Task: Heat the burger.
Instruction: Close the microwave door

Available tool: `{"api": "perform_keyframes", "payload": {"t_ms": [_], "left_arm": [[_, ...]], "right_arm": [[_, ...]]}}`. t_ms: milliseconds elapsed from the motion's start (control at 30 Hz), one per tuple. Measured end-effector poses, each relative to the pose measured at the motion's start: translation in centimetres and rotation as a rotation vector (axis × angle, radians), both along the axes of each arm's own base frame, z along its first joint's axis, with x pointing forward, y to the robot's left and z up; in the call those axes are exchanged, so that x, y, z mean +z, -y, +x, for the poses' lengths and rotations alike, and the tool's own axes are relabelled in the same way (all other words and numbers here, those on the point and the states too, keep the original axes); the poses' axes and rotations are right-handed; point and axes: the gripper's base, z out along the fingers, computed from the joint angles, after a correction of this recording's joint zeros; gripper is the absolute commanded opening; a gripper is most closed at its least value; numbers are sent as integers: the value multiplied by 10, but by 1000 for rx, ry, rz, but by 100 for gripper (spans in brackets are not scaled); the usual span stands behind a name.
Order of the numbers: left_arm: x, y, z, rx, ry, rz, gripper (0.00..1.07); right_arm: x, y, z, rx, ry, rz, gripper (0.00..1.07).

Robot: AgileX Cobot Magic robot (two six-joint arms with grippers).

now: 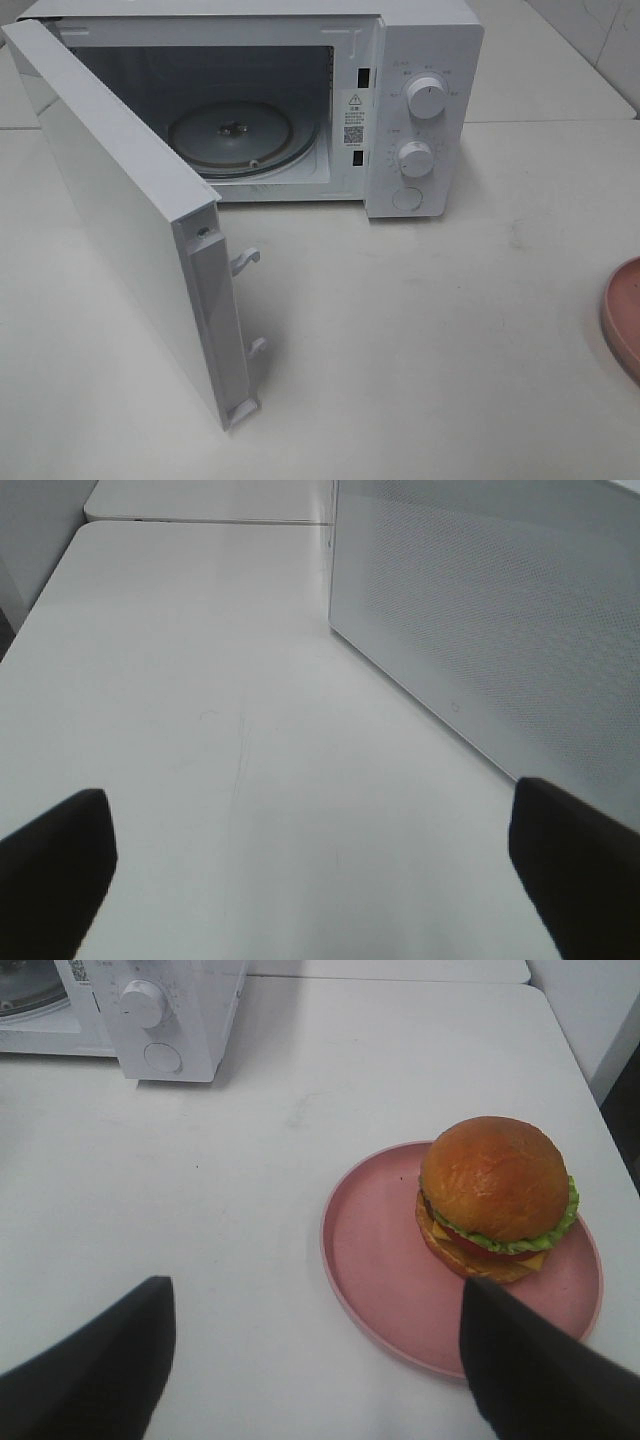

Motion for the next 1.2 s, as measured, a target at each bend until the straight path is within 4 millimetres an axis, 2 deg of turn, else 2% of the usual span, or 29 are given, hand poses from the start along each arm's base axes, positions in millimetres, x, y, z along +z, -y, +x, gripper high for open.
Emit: {"api": "perform_keyframes", "payload": {"t_ms": [433,667,733,833,867,900,933,1000,1033,1067,1100,1133,1167,1200], "left_arm": [[0,0,0,1,1,-5,100],[14,3,5,-16,48,-63,97],[18,2,19,-10,20,-78,83],[19,1,22,-9,10,-80,78],[20,0,30,-3,-6,-85,65],[21,-1,36,2,-11,-88,58],[21,-1,36,2,-11,-88,58],[23,-3,44,12,-12,-88,31],[23,-3,44,12,-12,-88,31],[23,-3,47,16,-8,-88,23],[23,-3,47,16,-8,-88,23],[23,-5,53,26,4,-87,7],[20,-6,60,37,15,-90,0],[20,-6,60,37,15,-90,0]], "right_arm": [[0,0,0,0,0,0,75],[0,0,0,0,0,0,75],[0,0,0,0,0,0,75],[0,0,0,0,0,0,75],[0,0,0,0,0,0,75],[0,0,0,0,0,0,75],[0,0,0,0,0,0,75],[0,0,0,0,0,0,75],[0,0,0,0,0,0,75],[0,0,0,0,0,0,75],[0,0,0,0,0,0,75],[0,0,0,0,0,0,75],[0,0,0,0,0,0,75],[0,0,0,0,0,0,75]]}}
